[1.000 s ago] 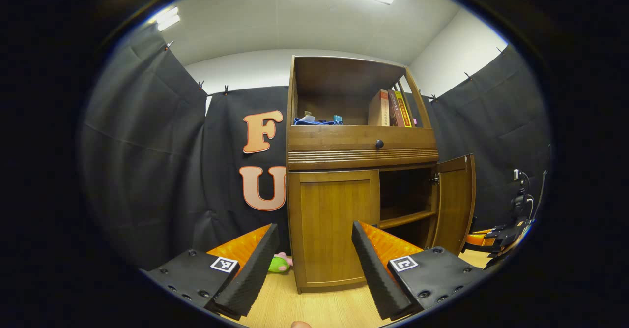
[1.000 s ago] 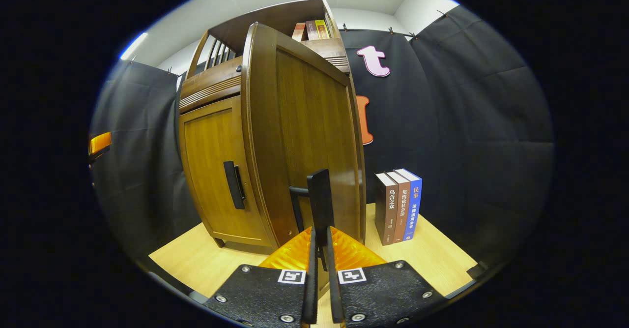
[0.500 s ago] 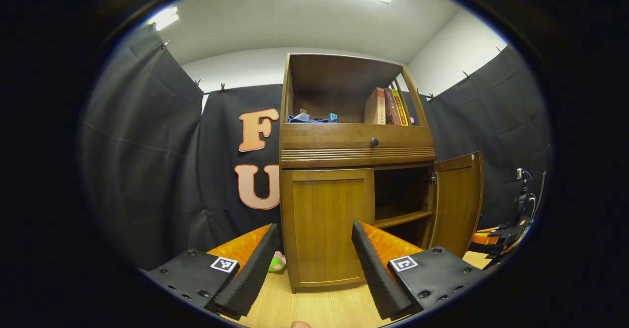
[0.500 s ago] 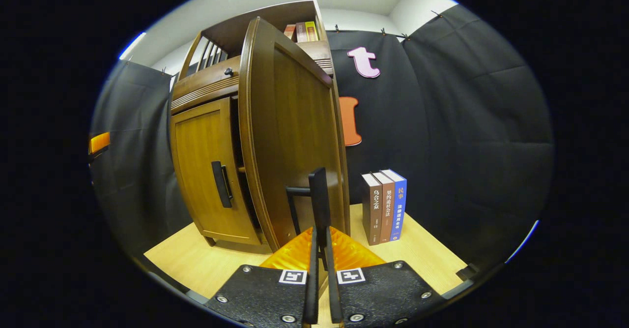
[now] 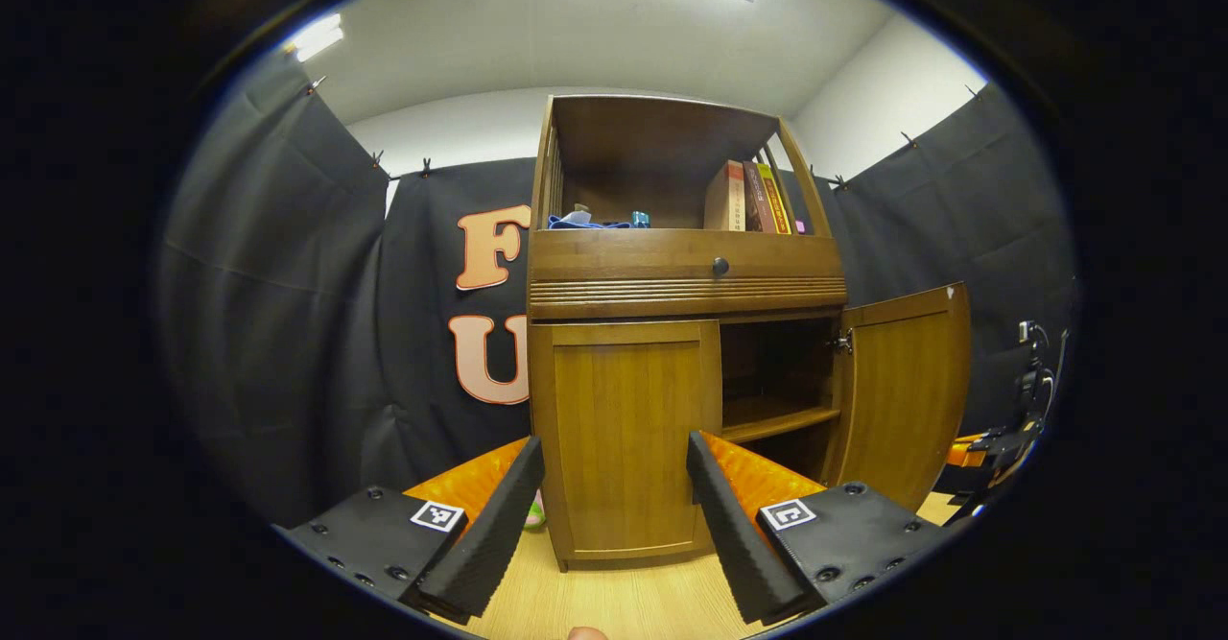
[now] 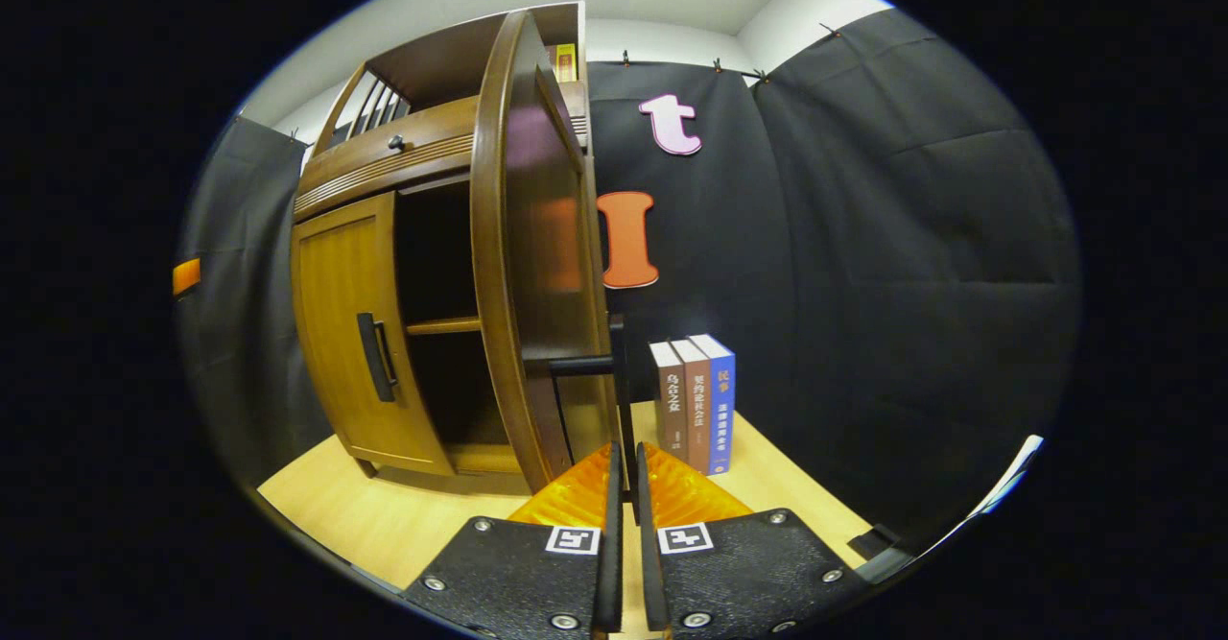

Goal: Open the right door of the double-door shoe cabinet with the right hand, and open the left door with the left hand.

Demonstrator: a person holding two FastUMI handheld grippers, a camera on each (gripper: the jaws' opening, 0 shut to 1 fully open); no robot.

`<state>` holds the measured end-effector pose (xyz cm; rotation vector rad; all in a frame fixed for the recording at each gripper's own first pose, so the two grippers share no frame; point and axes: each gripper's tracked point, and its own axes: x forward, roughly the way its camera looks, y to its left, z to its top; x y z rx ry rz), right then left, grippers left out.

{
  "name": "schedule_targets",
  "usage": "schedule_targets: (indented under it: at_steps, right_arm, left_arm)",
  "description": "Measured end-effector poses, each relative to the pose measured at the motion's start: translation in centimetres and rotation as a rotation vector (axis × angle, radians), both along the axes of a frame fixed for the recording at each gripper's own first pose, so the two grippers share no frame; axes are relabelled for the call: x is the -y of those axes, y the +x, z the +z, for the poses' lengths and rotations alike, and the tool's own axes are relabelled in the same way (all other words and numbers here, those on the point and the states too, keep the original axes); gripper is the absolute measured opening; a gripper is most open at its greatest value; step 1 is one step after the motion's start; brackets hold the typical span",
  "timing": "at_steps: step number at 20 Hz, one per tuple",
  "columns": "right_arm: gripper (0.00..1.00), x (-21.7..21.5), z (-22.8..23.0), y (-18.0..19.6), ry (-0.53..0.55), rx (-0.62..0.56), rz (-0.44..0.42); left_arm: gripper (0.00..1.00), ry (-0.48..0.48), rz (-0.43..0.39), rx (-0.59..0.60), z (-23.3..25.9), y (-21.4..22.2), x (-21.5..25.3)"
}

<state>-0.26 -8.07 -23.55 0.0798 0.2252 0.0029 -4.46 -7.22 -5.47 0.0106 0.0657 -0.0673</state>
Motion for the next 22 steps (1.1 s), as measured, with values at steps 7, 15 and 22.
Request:
schedule_targets:
  at_steps: [7, 15, 22]
  right_arm:
    - [0.03, 5.3, 2.3, -1.7, 0.008, 0.054, -0.073]
    - [0.28, 6.6, 4.7, -2.5, -0.042, 0.101, -0.088]
    - [0.47, 8.3, 4.6, -2.1, -0.002, 0.098, -0.117]
  left_arm:
    - [0.96, -0.026, -0.043, -0.074, -4.4, 3.4, 4.3]
    - [0.98, -0.02, -0.053, -0.114, -9.8, 9.2, 8.6]
    - [0.95, -0.083, -0.074, -0.183, -14.7, 14.5, 11.1]
